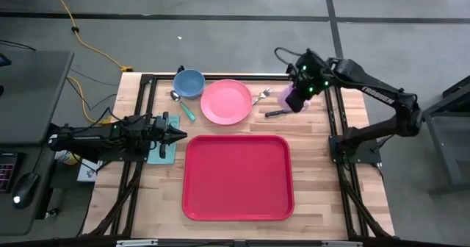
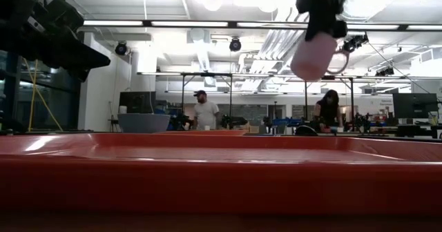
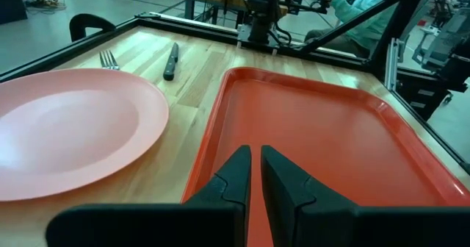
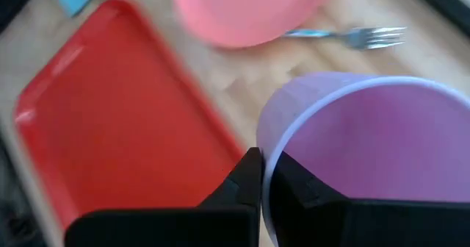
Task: Set up tray
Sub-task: Put the purple mug on the red serving tray, then put the pink plate on the red serving tray to the bottom left of the purple mug
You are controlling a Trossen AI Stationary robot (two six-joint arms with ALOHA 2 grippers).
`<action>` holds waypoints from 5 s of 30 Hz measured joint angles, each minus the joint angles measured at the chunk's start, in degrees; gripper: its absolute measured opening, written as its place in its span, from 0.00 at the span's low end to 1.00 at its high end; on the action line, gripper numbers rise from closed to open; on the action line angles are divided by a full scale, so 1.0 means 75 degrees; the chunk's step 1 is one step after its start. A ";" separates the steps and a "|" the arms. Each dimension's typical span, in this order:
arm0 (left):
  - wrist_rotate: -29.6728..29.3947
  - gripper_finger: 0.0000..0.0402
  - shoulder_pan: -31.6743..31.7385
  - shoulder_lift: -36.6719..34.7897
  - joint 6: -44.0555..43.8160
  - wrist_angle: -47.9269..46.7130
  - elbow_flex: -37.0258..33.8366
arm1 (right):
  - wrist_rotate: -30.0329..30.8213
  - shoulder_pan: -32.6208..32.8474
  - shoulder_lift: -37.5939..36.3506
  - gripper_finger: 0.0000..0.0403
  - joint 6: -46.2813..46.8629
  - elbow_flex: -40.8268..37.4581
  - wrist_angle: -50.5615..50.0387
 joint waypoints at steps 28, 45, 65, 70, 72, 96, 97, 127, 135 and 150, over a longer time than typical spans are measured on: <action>0.0009 0.16 0.0002 -0.0001 0.0000 0.0002 0.0000 | 0.1836 0.5056 0.3060 0.00 0.3523 0.0015 0.0245; 0.0266 0.16 0.0001 0.0001 0.0201 -0.0152 0.0009 | 0.2603 0.5120 0.3861 0.00 0.4768 0.0015 0.0507; 0.0370 0.16 0.0000 0.0001 0.0204 -0.0146 0.0009 | 0.2598 0.4855 0.3864 0.00 0.4776 0.0015 0.0279; 0.0370 0.16 0.0000 -0.0001 0.0204 -0.0148 0.0009 | 0.2604 0.4808 0.3864 0.00 0.4771 0.0015 0.0252; 0.0368 0.16 0.0003 0.0001 0.0204 -0.0149 0.0009 | 0.2598 0.4811 0.3864 0.00 0.4768 0.0015 0.0263; 0.0370 0.16 0.0001 0.0001 0.0204 -0.0152 0.0007 | 0.2792 0.4939 0.3864 0.00 0.5370 0.0015 0.0535; 0.0370 0.16 0.0003 0.0001 0.0204 -0.0152 0.0008 | 0.2780 0.4939 0.3864 0.00 0.5389 0.0015 0.0535; 0.0376 0.16 0.0002 0.0001 0.0262 -0.0152 0.0006 | 0.2575 0.4983 0.3876 0.13 0.5768 -0.0547 0.1156; 0.0376 0.16 0.0002 0.0001 0.0259 -0.0154 0.0006 | 0.2585 0.4980 0.3876 0.31 0.5765 -0.0545 0.1163; 0.0379 0.16 0.0002 0.0001 0.0259 -0.0143 0.0003 | 0.2739 0.4980 0.3452 0.47 0.5640 -0.0538 0.0945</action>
